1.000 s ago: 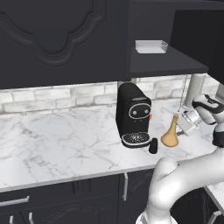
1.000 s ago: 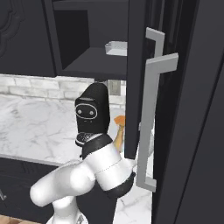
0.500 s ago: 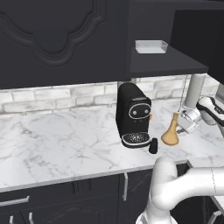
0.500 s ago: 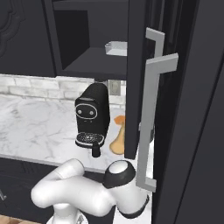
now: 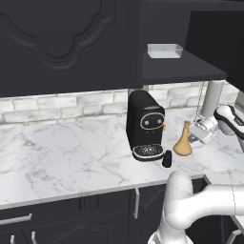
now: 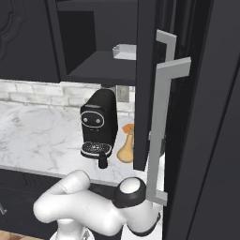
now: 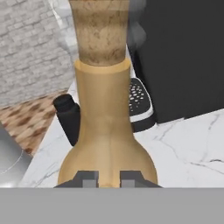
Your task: Pick the oil and vinegar bottle and shaker from the counter and place them in the cabinet.
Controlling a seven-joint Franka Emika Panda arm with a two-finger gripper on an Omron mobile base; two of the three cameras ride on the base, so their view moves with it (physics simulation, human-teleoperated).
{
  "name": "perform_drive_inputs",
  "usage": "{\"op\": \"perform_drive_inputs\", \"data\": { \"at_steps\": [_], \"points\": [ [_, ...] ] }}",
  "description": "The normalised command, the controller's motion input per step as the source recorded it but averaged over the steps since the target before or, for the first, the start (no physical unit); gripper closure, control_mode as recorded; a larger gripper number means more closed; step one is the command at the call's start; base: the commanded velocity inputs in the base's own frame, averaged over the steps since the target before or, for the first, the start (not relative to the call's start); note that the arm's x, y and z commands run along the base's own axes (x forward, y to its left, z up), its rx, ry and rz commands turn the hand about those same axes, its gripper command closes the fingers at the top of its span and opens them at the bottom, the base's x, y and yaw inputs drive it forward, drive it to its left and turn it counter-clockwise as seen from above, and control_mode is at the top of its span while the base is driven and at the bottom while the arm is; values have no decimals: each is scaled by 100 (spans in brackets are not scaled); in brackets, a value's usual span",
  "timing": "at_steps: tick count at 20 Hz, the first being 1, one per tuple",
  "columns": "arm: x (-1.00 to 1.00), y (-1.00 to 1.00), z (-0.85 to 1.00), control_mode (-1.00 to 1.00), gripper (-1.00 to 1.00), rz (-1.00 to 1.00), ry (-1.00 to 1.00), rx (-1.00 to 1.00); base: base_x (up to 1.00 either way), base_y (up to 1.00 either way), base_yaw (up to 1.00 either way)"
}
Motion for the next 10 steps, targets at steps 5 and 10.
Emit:
{"op": "perform_drive_inputs", "data": {
  "at_steps": [5, 10],
  "points": [
    [-26, 32, 0, -100, 100, -6, -3, 0, 0, 0, 0],
    [-70, 13, 4, -100, 100, -18, -13, -2, 0, 0, 0]
  ]
}}
